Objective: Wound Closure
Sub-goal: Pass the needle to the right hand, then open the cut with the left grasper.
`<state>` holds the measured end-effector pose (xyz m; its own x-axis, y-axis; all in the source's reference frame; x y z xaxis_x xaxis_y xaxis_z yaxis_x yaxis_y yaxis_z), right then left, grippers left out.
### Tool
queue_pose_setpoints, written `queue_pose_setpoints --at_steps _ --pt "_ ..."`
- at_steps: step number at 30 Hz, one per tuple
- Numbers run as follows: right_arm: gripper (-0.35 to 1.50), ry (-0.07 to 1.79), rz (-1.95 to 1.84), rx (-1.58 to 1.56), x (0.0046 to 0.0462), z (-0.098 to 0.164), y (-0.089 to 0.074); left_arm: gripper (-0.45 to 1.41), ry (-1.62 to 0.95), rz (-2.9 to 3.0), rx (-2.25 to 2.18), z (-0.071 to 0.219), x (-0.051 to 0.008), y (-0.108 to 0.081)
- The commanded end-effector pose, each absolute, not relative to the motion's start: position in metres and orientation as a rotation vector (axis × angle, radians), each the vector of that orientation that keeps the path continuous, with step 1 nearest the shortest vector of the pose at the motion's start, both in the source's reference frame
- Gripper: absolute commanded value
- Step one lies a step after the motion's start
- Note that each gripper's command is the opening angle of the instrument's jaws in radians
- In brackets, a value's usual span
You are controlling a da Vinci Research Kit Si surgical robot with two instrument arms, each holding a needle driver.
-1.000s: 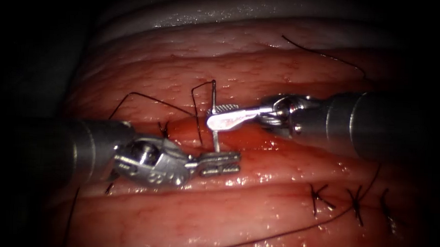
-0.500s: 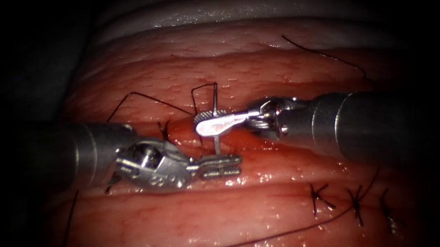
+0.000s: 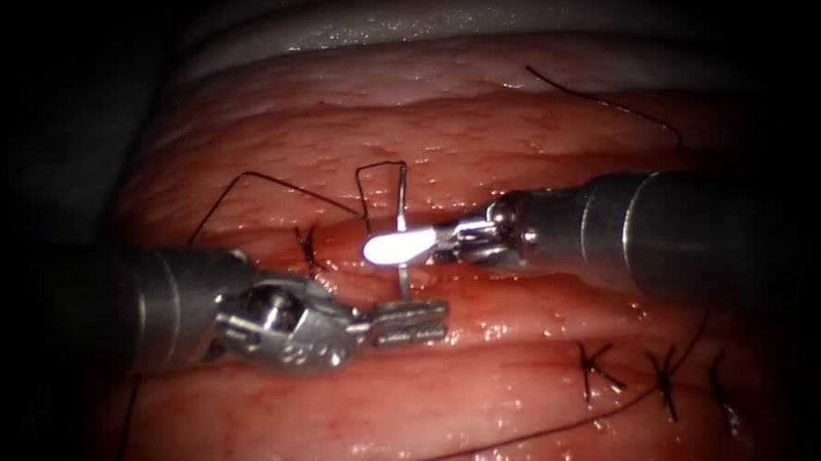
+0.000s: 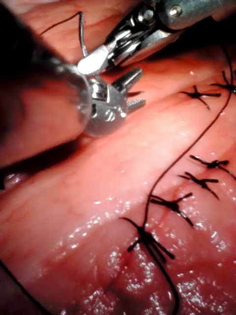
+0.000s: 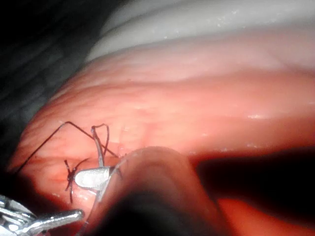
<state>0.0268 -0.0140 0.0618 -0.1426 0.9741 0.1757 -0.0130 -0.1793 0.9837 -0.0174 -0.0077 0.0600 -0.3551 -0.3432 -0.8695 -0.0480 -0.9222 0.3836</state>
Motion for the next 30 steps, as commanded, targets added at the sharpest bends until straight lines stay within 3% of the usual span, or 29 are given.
queue_pose_setpoints --at_steps 1,7,9,13,14,22,30 --pt "-0.35 1.216 1.458 1.242 0.0272 0.0623 -0.0139 0.81 -0.492 -2.387 1.701 0.0604 -0.0176 -0.0078" --pt "-0.35 1.295 1.414 1.142 0.0262 0.0628 -0.0132 0.89 -0.449 -2.411 1.812 0.0587 -0.0156 -0.008" --pt "-0.35 1.322 1.391 1.106 0.0259 0.0631 -0.0131 0.79 -0.427 -2.426 1.844 0.0584 -0.0148 -0.0078" --pt "-0.35 1.408 1.305 0.982 0.0257 0.0634 -0.0129 -0.33 -0.369 -2.582 1.852 0.0587 -0.0131 -0.0066" --pt "-0.35 1.419 1.289 0.962 0.0256 0.0634 -0.0129 -0.45 -0.354 -2.62 1.857 0.0589 -0.0129 -0.0064" --pt "-0.35 1.471 1.227 0.877 0.0255 0.0632 -0.0127 -0.45 0.03 -2.821 1.694 0.0627 -0.0128 -0.005" --pt "-0.35 1.487 1.195 0.836 0.0255 0.0631 -0.0127 -0.45 0.214 -2.91 1.396 0.0662 -0.0126 -0.0036"
